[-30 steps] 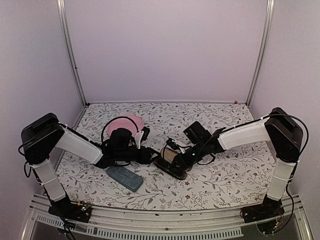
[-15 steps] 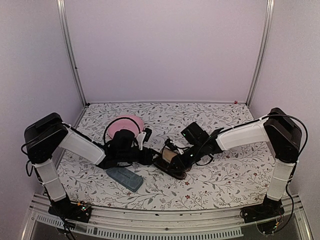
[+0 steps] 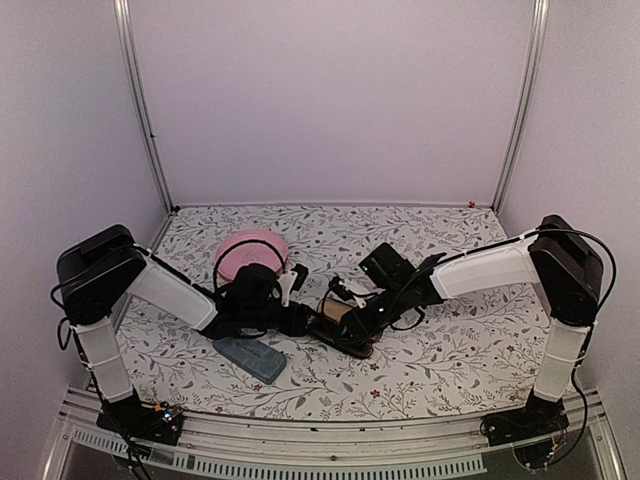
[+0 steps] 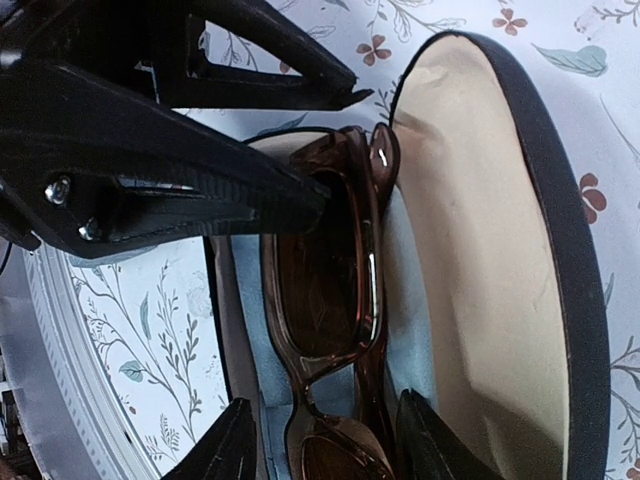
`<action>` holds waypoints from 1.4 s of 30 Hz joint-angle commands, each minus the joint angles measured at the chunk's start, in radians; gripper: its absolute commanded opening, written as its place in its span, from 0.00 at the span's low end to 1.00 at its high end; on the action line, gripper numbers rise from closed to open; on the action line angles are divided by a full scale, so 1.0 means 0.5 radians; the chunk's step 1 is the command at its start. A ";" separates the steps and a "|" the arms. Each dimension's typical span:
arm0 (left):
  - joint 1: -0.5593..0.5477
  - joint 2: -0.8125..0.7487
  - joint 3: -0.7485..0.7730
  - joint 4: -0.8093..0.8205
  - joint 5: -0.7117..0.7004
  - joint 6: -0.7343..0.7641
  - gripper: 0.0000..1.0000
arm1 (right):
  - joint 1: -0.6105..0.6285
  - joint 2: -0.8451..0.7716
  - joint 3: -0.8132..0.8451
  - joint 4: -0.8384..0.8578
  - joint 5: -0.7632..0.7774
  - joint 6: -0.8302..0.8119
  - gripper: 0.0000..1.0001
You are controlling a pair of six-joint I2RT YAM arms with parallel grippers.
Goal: Organize the sunglasses
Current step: Place the sunglasses in the sunglasses case.
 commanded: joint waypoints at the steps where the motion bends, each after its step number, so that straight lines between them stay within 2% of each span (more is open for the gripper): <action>1: -0.030 0.043 0.047 -0.075 -0.023 0.050 0.48 | 0.025 -0.019 0.041 -0.062 0.047 -0.023 0.51; 8: -0.041 0.047 0.053 -0.095 -0.030 0.063 0.47 | 0.035 -0.058 0.055 -0.124 0.159 -0.027 0.53; 24: -0.046 -0.030 0.033 -0.040 -0.013 0.026 0.47 | 0.121 -0.149 0.097 -0.191 0.327 -0.060 0.78; 33: -0.046 -0.057 0.024 -0.028 -0.021 0.017 0.47 | 0.173 -0.127 0.130 -0.234 0.380 -0.079 0.83; 42: -0.045 -0.106 -0.013 -0.016 -0.042 0.014 0.46 | 0.177 -0.220 0.138 -0.256 0.521 -0.042 0.82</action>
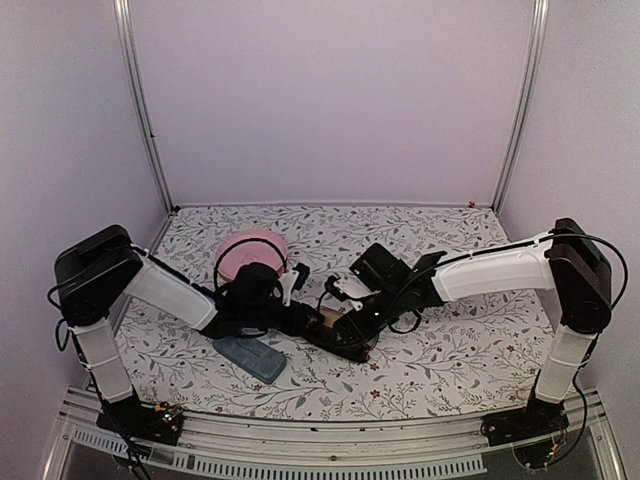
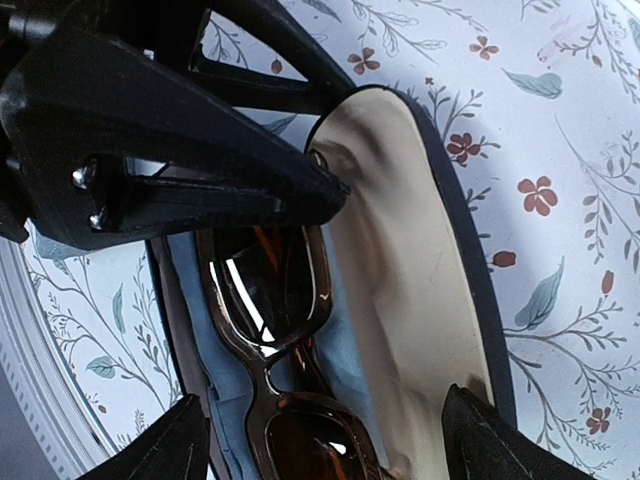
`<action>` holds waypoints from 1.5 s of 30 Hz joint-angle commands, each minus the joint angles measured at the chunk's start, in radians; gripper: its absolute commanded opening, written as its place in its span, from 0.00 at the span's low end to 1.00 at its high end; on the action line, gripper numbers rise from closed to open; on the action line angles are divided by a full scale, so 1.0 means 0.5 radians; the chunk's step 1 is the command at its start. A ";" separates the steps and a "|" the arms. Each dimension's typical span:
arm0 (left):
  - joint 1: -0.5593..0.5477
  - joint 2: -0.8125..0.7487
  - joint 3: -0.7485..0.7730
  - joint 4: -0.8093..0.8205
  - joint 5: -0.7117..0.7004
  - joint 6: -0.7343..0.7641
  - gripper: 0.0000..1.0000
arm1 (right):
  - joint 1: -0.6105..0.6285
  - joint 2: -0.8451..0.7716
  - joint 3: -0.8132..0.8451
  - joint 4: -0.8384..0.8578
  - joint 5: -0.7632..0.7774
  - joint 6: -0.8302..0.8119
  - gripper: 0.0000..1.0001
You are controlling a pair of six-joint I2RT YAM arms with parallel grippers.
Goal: Organize the sunglasses
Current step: Place the sunglasses in the sunglasses case, then adjust the sunglasses in the sunglasses case.
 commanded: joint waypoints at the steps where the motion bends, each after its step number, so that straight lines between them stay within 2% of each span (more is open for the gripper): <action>1: -0.021 -0.093 -0.035 0.042 -0.032 -0.005 0.46 | 0.010 -0.118 0.058 -0.024 0.092 0.019 0.82; 9: -0.021 -0.160 -0.064 0.017 -0.067 0.001 0.46 | 0.012 -0.137 0.050 -0.025 0.030 0.023 0.82; 18: -0.022 -0.323 -0.149 -0.035 -0.127 -0.002 0.47 | 0.070 -0.095 0.044 -0.052 -0.055 -0.067 0.86; 31: -0.021 -0.430 -0.209 -0.092 -0.180 0.008 0.47 | 0.163 0.033 0.108 -0.216 0.152 -0.146 0.86; 38: -0.023 -0.430 -0.225 -0.090 -0.178 0.005 0.47 | 0.198 0.080 0.174 -0.257 0.215 -0.166 0.83; 45: -0.021 -0.405 -0.243 -0.056 -0.161 -0.009 0.47 | 0.205 0.062 0.177 -0.245 0.139 -0.190 0.74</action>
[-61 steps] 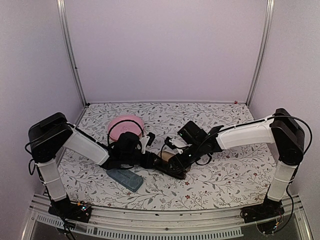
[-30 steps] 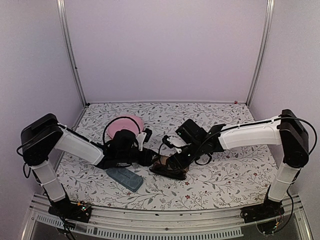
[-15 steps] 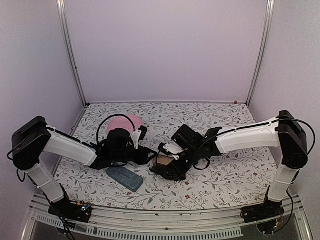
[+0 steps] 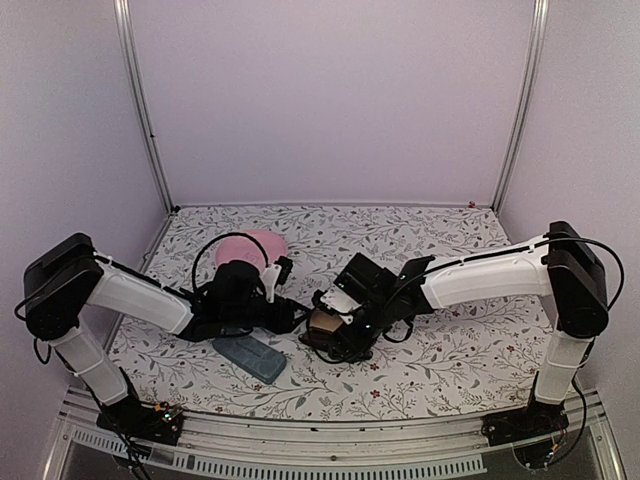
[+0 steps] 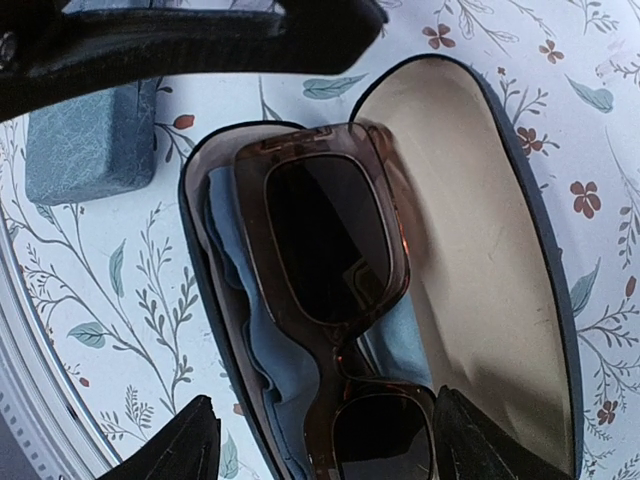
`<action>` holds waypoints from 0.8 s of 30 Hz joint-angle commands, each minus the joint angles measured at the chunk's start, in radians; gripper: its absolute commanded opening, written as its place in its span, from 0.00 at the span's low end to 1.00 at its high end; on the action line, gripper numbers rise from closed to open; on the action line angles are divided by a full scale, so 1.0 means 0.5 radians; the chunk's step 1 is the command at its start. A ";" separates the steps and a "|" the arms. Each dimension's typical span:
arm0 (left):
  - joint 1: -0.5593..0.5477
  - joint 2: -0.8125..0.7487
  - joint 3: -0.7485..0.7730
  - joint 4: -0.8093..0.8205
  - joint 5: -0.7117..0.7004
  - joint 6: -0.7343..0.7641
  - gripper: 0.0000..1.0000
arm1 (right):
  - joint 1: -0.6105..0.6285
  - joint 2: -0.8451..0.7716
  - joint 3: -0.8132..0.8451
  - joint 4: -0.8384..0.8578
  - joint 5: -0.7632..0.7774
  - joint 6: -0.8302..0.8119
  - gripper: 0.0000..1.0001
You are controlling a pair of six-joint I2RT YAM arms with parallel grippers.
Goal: Organize the sunglasses
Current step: Adjust the sunglasses in the sunglasses case.
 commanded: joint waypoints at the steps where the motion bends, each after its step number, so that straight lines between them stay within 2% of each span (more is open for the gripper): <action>1: -0.021 -0.013 -0.041 0.022 0.005 -0.006 0.47 | 0.025 0.009 0.044 -0.022 -0.045 -0.033 0.74; 13: -0.021 -0.009 -0.053 0.035 0.012 -0.013 0.47 | 0.025 -0.041 0.055 -0.050 0.133 -0.050 0.86; 24: -0.021 0.001 -0.049 0.028 0.010 -0.006 0.47 | 0.025 0.039 0.056 -0.040 0.089 -0.099 0.87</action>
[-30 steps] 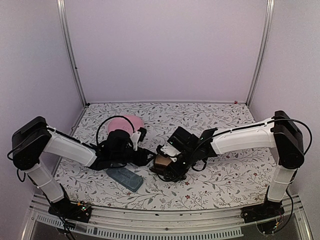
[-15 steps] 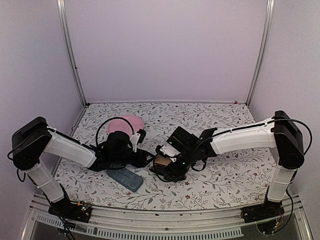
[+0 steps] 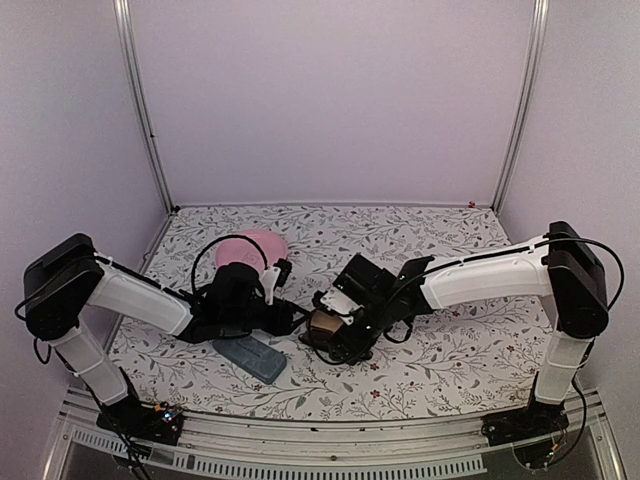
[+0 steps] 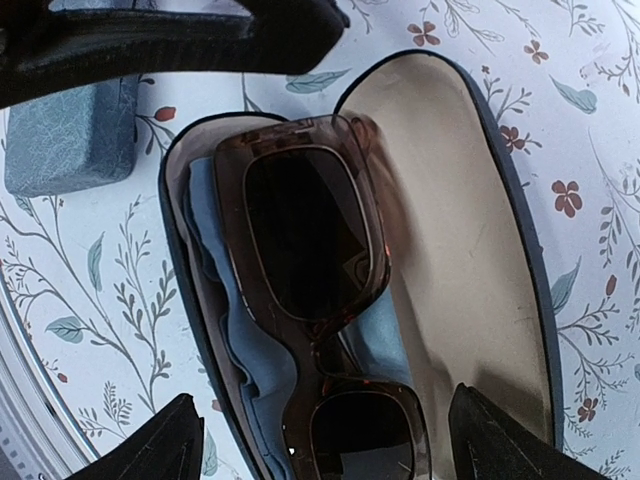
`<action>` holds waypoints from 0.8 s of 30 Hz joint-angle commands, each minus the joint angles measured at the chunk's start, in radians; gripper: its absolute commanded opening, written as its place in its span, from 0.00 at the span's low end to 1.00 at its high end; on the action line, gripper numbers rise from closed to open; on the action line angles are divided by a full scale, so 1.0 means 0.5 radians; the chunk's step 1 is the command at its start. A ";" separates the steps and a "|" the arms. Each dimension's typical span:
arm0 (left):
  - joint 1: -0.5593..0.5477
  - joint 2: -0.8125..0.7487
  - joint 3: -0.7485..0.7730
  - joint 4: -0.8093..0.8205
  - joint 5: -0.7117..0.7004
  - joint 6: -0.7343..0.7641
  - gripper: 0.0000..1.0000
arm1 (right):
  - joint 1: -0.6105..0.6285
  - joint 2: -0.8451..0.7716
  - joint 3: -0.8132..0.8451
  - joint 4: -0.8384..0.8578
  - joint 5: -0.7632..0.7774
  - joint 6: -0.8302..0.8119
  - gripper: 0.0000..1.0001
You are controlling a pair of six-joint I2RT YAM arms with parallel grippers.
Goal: Organize the sunglasses
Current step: Adjust the sunglasses in the sunglasses case.
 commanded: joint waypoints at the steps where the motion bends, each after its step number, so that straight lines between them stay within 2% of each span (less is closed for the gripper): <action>1: -0.021 0.001 -0.013 0.026 0.007 0.000 0.47 | 0.012 0.043 0.045 -0.002 -0.029 -0.044 0.86; 8: -0.022 0.027 -0.016 0.031 0.014 -0.007 0.47 | 0.012 0.054 0.042 0.008 -0.121 -0.066 0.80; 19: -0.113 0.041 -0.095 0.069 -0.051 -0.034 0.47 | 0.012 0.038 0.015 0.047 -0.210 -0.053 0.66; 24: -0.150 0.083 -0.103 0.088 -0.061 -0.058 0.47 | 0.012 0.059 0.009 0.053 -0.224 -0.035 0.65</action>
